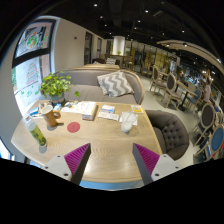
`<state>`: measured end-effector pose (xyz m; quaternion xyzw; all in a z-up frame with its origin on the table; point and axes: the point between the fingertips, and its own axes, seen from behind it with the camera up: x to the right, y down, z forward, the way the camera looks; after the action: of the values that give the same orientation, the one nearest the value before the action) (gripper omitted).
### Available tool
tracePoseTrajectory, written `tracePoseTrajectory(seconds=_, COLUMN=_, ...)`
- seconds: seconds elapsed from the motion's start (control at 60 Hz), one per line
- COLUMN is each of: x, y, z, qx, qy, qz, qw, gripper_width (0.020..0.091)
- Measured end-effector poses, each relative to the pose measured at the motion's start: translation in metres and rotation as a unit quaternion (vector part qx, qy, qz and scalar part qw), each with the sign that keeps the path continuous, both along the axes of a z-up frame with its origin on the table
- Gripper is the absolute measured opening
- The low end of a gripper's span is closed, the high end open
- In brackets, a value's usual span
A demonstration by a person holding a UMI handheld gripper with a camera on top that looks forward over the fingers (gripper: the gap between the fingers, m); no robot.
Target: Pour water
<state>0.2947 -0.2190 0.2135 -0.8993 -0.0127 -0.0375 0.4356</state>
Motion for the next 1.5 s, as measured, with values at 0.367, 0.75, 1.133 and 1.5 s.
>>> tracePoseTrajectory(seconds=0.367, x=-0.093, y=-0.028, z=-0.031, qx=-0.008, qy=0.016, qz=0.011, qw=1.0, gripper_width=0.0853)
tracePoseTrajectory(seconds=0.75, x=-0.327, y=-0.031, z=-0.073, qx=0.016, qy=0.064, qz=0.085, qw=0.994, gripper_width=0.0855)
tracePoseTrajectory(seconds=1.133, x=-0.399, y=0.094, z=-0.133, qx=0.071, qy=0.057, qz=0.041, qw=0.995, gripper_width=0.0841)
tracePoseTrajectory(seconds=1.5, x=-0.399, y=0.118, z=-0.143, qx=0.079, qy=0.039, qz=0.035, qw=0.996, gripper_width=0.0419)
